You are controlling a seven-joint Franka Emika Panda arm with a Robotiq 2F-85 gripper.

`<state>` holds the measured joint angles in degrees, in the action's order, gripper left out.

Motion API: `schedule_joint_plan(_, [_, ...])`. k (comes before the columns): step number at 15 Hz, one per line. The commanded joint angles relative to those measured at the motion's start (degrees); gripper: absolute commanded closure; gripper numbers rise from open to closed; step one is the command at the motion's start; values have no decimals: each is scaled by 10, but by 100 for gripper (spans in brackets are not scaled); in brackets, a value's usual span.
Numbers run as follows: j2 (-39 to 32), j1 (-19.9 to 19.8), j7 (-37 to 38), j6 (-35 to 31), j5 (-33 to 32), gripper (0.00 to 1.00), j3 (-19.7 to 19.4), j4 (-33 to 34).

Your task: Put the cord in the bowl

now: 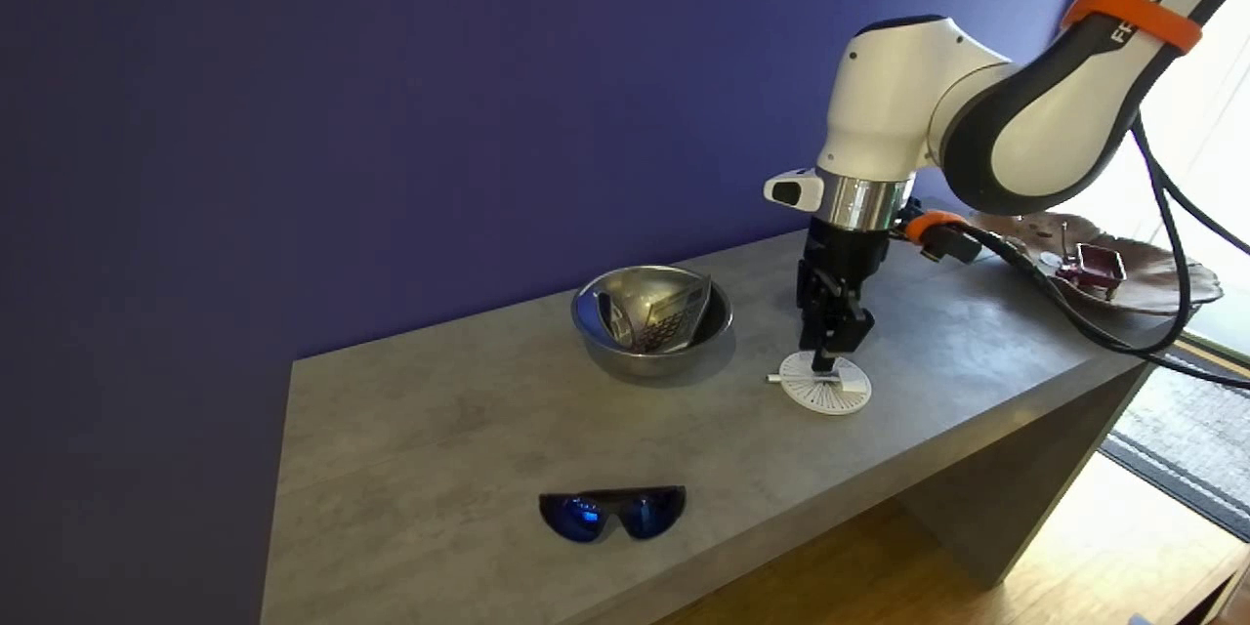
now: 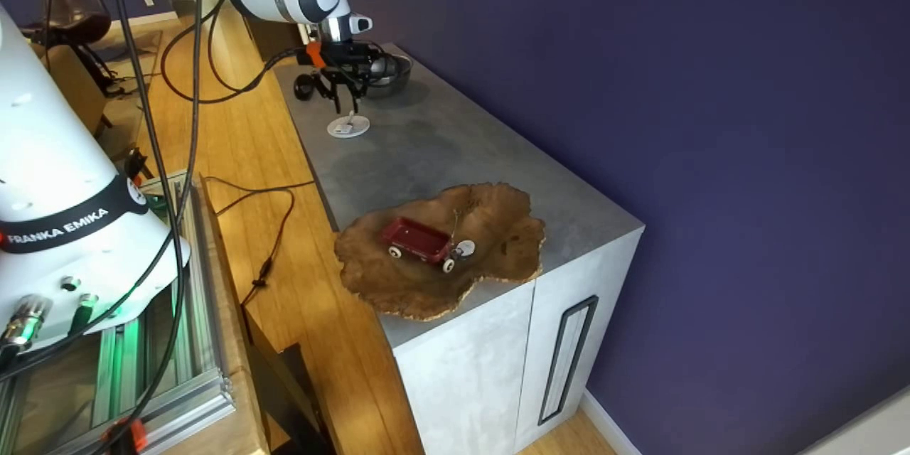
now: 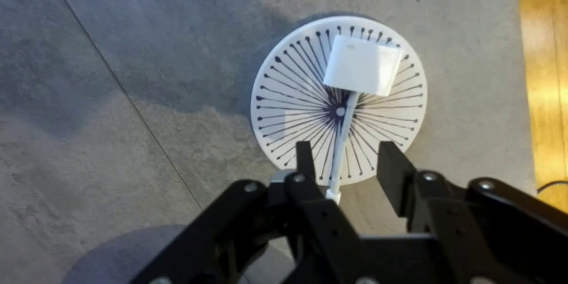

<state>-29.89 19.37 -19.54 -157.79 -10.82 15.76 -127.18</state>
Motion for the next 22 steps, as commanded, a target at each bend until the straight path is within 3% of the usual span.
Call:
schedule_joint_plan(1, [6,71,88,12,-76,55,-53,5])
schedule_joint_plan(5, [-5,120,160,18,-130,67,-88,19])
schedule_joint_plan(6, [-6,123,168,14,-138,64,-93,19])
schedule_joint_plan(9, [-7,117,174,0,-148,63,-99,13])
schedule_joint_plan(16, [-27,83,133,-12,-133,84,-75,22])
schedule_joint_plan(17, [-28,80,130,-16,-132,80,-72,21])
schedule_joint_plan(22, [-33,77,119,-28,-131,81,-65,24])
